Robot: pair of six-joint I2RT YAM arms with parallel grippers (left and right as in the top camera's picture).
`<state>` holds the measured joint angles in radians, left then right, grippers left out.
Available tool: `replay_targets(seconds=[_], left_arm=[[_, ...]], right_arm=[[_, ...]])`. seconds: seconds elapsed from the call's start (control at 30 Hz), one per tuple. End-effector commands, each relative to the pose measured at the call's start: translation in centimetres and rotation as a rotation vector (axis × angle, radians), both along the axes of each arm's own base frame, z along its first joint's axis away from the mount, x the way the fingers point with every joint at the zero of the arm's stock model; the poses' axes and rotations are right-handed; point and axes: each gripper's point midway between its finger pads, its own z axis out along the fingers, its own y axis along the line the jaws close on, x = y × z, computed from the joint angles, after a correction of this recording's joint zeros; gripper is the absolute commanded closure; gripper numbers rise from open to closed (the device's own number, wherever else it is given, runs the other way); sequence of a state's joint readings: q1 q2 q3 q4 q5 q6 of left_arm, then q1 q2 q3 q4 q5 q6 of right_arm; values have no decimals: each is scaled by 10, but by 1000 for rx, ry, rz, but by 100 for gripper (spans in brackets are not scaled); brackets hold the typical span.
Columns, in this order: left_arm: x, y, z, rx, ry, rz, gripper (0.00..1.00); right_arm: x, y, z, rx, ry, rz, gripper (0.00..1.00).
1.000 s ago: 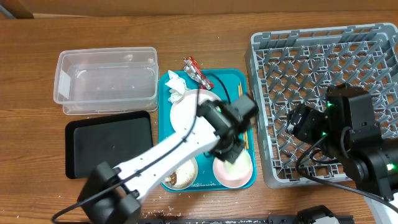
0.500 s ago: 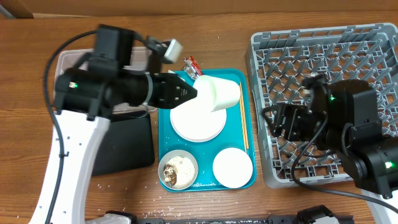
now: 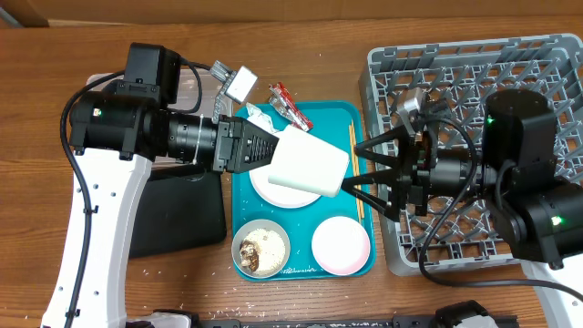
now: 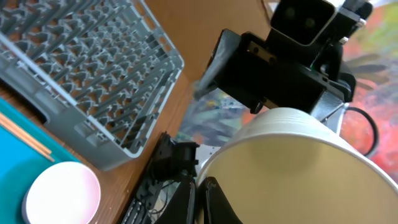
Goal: Sort waste into correct bins and load items into the dishwasher
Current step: 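Carry the cup with the left gripper toward the right gripper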
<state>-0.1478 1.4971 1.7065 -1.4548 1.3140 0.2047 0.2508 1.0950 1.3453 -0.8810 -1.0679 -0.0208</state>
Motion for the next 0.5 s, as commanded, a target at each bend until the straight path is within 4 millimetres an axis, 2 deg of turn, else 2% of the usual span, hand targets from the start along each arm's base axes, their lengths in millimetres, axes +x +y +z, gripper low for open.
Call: replay_targets(seconds=[0.0, 0.2, 0.37, 0.47], left_arm=[[-1, 1, 12, -87, -35, -27, 96], [12, 19, 16, -112, -50, 40, 96], [9, 16, 17, -121, -46, 26, 96], [1, 9, 28, -184, -62, -18, 96]], right_arm=[[-10, 4, 7, 42, -26, 84, 11], [-10, 1, 13, 66, -43, 90, 11], [-10, 3, 22, 90, -81, 112, 11], [-3, 3, 18, 82, -53, 89, 11]])
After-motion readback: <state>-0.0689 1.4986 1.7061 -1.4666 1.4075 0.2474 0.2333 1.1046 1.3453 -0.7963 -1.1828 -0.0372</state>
